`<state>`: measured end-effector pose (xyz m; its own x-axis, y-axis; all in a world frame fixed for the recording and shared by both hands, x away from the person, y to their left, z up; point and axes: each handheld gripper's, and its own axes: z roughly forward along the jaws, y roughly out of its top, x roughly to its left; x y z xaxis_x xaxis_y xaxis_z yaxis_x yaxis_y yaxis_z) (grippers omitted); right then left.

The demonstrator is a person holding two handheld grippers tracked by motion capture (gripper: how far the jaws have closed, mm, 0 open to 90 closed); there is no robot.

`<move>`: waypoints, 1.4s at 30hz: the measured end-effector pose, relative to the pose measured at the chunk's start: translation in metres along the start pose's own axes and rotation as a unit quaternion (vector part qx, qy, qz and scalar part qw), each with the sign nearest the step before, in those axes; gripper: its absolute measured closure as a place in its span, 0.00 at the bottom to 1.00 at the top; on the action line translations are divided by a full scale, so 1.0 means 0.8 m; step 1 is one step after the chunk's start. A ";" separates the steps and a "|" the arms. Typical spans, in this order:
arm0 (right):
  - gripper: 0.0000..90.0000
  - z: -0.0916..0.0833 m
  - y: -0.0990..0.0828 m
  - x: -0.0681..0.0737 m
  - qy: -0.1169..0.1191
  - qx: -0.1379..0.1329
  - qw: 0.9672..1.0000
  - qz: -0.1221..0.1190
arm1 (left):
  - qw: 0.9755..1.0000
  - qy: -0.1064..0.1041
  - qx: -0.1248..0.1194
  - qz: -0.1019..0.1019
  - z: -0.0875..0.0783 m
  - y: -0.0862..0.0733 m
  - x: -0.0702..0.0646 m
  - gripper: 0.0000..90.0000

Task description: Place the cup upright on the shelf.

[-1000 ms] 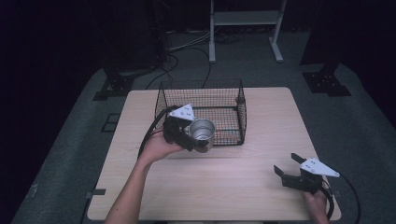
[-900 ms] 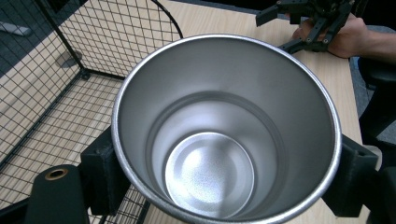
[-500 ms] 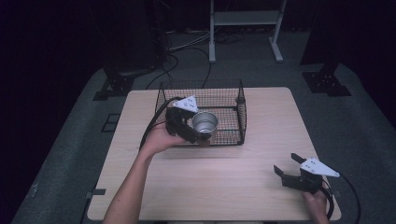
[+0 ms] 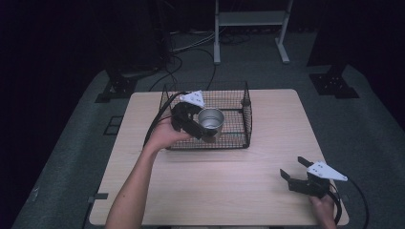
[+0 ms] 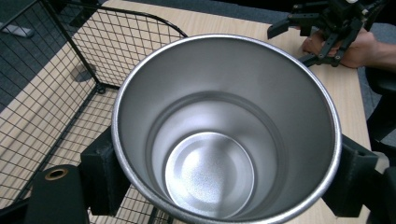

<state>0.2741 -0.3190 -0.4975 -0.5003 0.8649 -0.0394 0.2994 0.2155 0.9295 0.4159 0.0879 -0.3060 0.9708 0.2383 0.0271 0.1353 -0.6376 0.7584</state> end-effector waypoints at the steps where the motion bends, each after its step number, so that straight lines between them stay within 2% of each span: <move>1: 0.15 0.000 0.000 0.000 0.000 0.000 1.000 0.000 | 1.000 0.000 0.002 0.001 0.001 0.002 0.001 0.20; 8: 0.15 0.000 0.000 0.000 0.001 0.000 1.000 0.000 | 1.000 0.002 0.002 0.004 0.003 0.017 0.008 0.20; 21: 0.15 -0.001 0.000 0.000 0.003 -0.002 1.000 0.004 | 1.000 0.011 0.001 -0.002 0.011 0.029 0.024 0.20; 35: 0.15 -0.001 0.000 -0.001 0.003 -0.002 1.000 0.008 | 0.999 0.025 0.004 -0.020 0.019 0.044 0.055 0.20; 39: 0.15 -0.001 0.000 -0.001 0.003 -0.004 1.000 0.011 | 0.999 0.026 0.000 -0.032 0.029 0.041 0.068 0.20; 42: 0.15 -0.001 -0.001 -0.001 0.004 -0.005 1.000 0.010 | 0.999 0.032 0.010 -0.038 0.040 0.036 0.077 0.20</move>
<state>0.2736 -0.3204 -0.4976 -0.5002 0.8657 -0.0183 0.3018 0.1941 0.9334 0.4855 0.0607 -0.3032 0.9431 0.3322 0.0115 0.2131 -0.6307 0.7462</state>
